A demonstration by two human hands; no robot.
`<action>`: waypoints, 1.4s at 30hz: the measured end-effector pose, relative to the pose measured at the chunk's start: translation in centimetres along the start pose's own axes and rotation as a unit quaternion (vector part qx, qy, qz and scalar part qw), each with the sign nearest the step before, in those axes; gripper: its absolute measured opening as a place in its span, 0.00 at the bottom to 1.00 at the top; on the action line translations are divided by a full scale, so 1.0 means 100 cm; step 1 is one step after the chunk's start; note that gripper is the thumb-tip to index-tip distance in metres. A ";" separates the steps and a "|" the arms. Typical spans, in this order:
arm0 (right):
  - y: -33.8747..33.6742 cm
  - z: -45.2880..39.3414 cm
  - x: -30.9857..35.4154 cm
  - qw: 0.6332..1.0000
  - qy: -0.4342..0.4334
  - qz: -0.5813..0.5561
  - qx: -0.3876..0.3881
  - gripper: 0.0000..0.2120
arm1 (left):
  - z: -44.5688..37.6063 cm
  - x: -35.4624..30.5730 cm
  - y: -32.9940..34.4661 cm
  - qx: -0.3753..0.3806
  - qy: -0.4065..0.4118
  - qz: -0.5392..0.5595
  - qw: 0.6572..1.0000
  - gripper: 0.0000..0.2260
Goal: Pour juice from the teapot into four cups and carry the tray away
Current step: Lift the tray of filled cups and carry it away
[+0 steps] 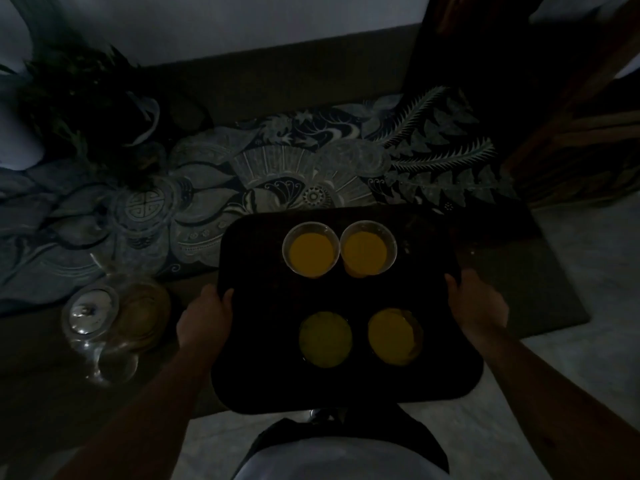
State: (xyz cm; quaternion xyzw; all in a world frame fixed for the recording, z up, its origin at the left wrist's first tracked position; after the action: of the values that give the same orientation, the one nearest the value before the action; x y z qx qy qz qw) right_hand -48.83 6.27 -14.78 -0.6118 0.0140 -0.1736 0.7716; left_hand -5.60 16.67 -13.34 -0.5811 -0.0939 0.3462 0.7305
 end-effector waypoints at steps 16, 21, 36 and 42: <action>-0.023 0.134 -0.145 0.977 0.198 -0.061 -0.059 0.19 | 0.040 -0.110 0.022 0.052 0.203 -0.046 0.977 0.20; -0.027 0.197 -0.211 0.955 0.278 -0.077 -0.069 0.20 | 0.082 -0.158 0.045 0.088 0.274 -0.063 0.956 0.20; -0.013 0.472 -0.403 0.851 0.483 -0.135 -0.153 0.22 | 0.319 -0.279 0.139 0.102 0.517 -0.131 0.840 0.19; 0.005 0.591 -0.454 0.775 0.590 -0.138 -0.181 0.17 | 0.442 -0.317 0.188 0.123 0.626 -0.126 0.760 0.20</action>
State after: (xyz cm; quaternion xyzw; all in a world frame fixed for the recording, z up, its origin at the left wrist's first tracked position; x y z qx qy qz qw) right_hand -77.48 74.77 -9.13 -0.5129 0.4127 -0.5996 0.4551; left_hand -60.45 33.40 -8.51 -0.5564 0.3553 -0.1816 0.7289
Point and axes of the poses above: each hand's wrist, its own z-axis away from the middle knuckle, its own y-axis out of the palm, x = y × z, the point moved 1 cm from there along -z, towards the middle knuckle, and after that the axes turned 4 degrees about -x, right-handed, at the moved point
